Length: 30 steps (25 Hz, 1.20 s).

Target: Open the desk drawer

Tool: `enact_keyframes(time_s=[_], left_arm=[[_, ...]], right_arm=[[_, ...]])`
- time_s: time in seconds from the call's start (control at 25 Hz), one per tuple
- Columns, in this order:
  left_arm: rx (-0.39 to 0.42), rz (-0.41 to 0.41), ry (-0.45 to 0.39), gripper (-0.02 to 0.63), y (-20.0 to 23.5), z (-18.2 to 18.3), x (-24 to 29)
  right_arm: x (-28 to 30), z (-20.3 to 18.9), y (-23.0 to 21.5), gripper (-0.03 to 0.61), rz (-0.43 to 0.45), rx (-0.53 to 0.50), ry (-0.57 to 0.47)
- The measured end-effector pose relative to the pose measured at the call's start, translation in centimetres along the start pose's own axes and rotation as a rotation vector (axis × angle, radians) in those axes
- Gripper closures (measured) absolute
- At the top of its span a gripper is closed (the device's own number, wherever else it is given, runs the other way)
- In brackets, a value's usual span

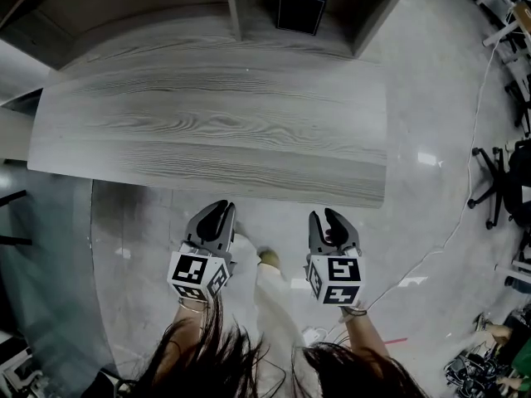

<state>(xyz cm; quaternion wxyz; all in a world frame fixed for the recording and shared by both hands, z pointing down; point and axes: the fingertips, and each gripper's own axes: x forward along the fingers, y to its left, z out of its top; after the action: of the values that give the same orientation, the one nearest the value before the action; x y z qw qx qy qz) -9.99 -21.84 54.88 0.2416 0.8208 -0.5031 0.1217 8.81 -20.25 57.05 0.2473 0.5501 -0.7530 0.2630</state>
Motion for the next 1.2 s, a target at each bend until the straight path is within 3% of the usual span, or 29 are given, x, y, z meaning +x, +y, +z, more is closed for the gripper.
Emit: enact_keyframes(time_s=[0.36, 1.2], left_arm=[[0.022, -0.012, -0.003, 0.554, 0.5, -0.1, 1.4], [0.076, -0.13, 0.046, 0.463, -0.1, -0.3, 3.7]], right_arm=[[0.7, -0.4, -0.4, 0.465, 0.013, 0.024, 0.021], [2.7, 0.0, -0.5, 0.402, 0.059, 0.002, 0.035]])
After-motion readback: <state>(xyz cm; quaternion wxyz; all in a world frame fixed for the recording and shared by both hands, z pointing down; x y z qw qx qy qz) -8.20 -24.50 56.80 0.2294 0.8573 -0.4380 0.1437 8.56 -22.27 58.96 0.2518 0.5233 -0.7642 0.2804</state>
